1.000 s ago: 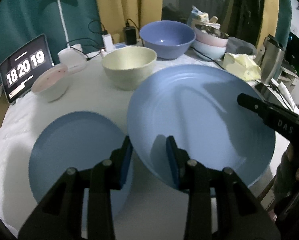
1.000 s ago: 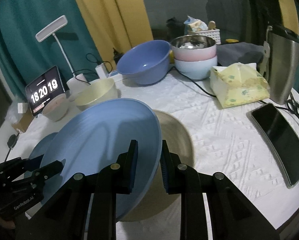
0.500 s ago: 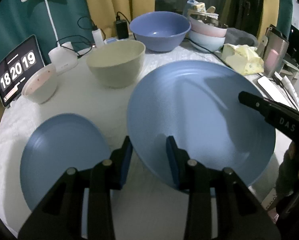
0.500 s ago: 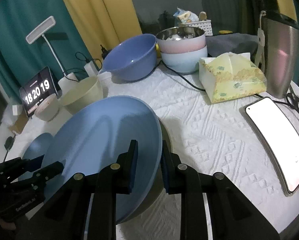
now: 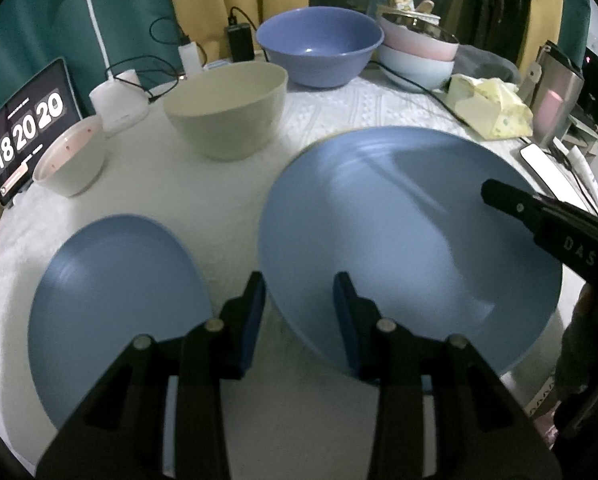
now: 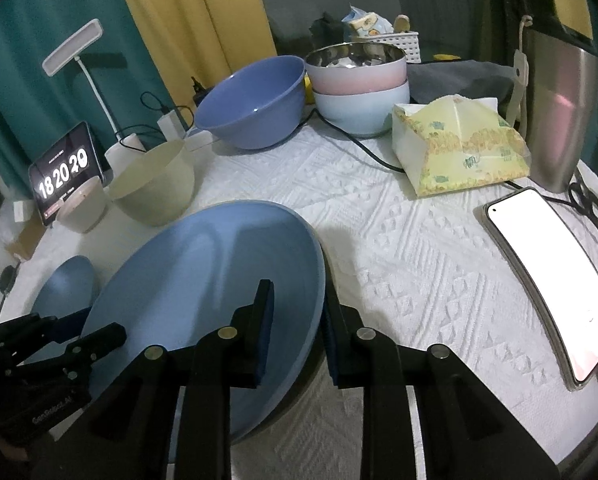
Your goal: Organize plates and bowls
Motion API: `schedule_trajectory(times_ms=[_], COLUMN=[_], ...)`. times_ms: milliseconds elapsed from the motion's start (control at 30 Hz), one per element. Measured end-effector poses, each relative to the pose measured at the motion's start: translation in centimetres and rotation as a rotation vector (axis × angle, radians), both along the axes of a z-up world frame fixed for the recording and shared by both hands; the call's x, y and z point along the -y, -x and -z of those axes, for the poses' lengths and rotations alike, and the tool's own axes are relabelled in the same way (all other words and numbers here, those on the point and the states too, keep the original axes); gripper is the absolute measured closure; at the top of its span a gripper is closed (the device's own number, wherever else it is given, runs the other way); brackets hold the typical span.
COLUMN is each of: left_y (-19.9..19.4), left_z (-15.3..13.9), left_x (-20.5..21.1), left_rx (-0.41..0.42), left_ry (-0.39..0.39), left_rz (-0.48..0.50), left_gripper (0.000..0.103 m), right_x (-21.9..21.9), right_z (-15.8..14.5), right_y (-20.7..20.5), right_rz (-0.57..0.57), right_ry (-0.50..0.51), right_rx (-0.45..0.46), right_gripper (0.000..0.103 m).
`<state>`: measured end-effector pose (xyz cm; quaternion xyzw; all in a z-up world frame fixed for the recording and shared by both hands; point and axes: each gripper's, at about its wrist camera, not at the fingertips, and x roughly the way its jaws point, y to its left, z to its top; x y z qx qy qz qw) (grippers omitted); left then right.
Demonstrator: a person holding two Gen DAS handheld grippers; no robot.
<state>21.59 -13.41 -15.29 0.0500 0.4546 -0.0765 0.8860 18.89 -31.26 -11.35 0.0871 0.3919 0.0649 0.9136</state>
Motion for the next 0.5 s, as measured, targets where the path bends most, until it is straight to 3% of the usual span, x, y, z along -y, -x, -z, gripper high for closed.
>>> schedule_trajectory(times_ms=[67,167,500], left_y=[0.0,-0.1,0.4], left_z=[0.0,-0.1,-1.0], left_x=[0.0,-0.1,-0.7], left_rx=[0.002,0.004,0.039], left_ry=[0.000,0.002,0.037], left_rz=[0.003,0.001,-0.007], left_gripper=[0.065,0.065,0.061], right_x=[-0.2,-0.3,0.2], right_z=[-0.2,-0.7,-1.5], right_y=[0.0,0.1,0.3], right_rz=[-0.007,0.010,0.038], right_ry=[0.004,0.053,0.092], right_rx=[0.009,0.038,0.065], right_gripper=[0.069,0.050,0.048])
